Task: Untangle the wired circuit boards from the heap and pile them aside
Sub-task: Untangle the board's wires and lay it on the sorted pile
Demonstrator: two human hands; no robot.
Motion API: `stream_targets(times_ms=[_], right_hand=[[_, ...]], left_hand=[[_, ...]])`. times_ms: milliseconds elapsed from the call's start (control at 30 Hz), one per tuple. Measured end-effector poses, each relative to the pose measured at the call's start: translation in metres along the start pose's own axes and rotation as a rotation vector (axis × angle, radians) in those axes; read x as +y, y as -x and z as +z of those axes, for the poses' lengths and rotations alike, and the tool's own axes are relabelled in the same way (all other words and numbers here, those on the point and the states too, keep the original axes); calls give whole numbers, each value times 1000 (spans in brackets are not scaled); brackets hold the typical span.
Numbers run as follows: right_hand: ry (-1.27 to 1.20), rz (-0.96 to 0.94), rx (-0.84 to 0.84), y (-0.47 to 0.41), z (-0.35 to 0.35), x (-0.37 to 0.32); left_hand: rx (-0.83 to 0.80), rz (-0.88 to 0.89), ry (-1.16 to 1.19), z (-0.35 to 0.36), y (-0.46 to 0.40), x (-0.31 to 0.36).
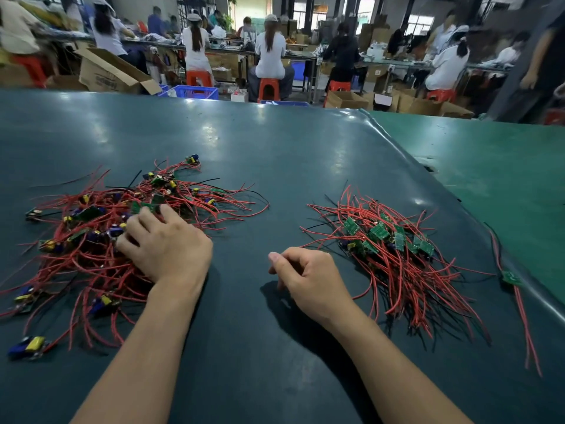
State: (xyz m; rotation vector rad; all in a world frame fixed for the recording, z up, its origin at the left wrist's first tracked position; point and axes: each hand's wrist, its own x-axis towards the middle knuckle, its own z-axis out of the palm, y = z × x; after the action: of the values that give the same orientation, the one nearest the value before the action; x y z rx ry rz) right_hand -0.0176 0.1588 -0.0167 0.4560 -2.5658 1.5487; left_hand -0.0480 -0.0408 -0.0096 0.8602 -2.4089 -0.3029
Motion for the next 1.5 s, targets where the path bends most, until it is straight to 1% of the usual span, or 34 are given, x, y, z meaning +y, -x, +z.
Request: stream_targets(times_ms=[67, 167, 233, 267, 333, 367, 400, 533, 667, 700, 767, 833, 933, 1033, 1100, 1133, 1233, 1300, 1333, 1400, 1500], right_hand=[[-31, 11, 2, 0, -1, 0], [-40, 19, 5, 0, -2, 0], [-32, 21, 3, 0, -2, 0], [-38, 25, -1, 0, -2, 0], [-49, 36, -4, 1, -2, 0], [-53, 38, -5, 0, -3, 0], [-57, 39, -8, 0, -3, 0], [-45, 49, -25, 0, -3, -1], [-39, 53, -32, 0, -3, -1], [-39, 50, -32, 0, -4, -1], [-37, 50, -34, 0, -4, 0], [-39, 61, -39, 0, -4, 1], [-51, 67, -37, -1, -4, 1], [-82, 79, -27, -2, -4, 1], [-206, 106, -23, -3, -4, -2], [-322, 130, -23, -4, -5, -4], [-641, 174, -39, -6, -8, -11], [-719, 135, -10, -7, -11, -13], [-739, 121, 19, -7, -13, -13], [-789, 140, 78, -7, -16, -14], [-824, 152, 169, -9, -18, -13]], left_hand=[[13, 18, 18, 2, -1, 0], [180, 54, 194, -1, -7, -3], [276, 102, 219, -3, -11, -5], [248, 90, 183, -3, -14, -6], [70, 15, 52, 1, -18, -9], [16, -9, 10, 3, -19, -10], [8, -10, 11, 5, -20, -12], [90, 25, 106, 4, -17, -12], [-37, 3, -70, 4, -18, -7], [-47, -1, -96, 5, -19, -7], [-22, -8, -64, 6, -20, -8], [49, 18, 30, 6, -18, -8], [233, 124, 191, 6, -12, -7], [416, 279, 391, 0, -6, -2], [546, 447, 500, -5, 2, 4], [572, 554, 547, -8, 9, 9], [495, 887, 638, -13, 33, 24], [412, 1072, 663, -13, 46, 31], [370, 1134, 684, -12, 50, 34], [321, 1188, 721, -11, 53, 36], [305, 1157, 752, -15, 57, 36]])
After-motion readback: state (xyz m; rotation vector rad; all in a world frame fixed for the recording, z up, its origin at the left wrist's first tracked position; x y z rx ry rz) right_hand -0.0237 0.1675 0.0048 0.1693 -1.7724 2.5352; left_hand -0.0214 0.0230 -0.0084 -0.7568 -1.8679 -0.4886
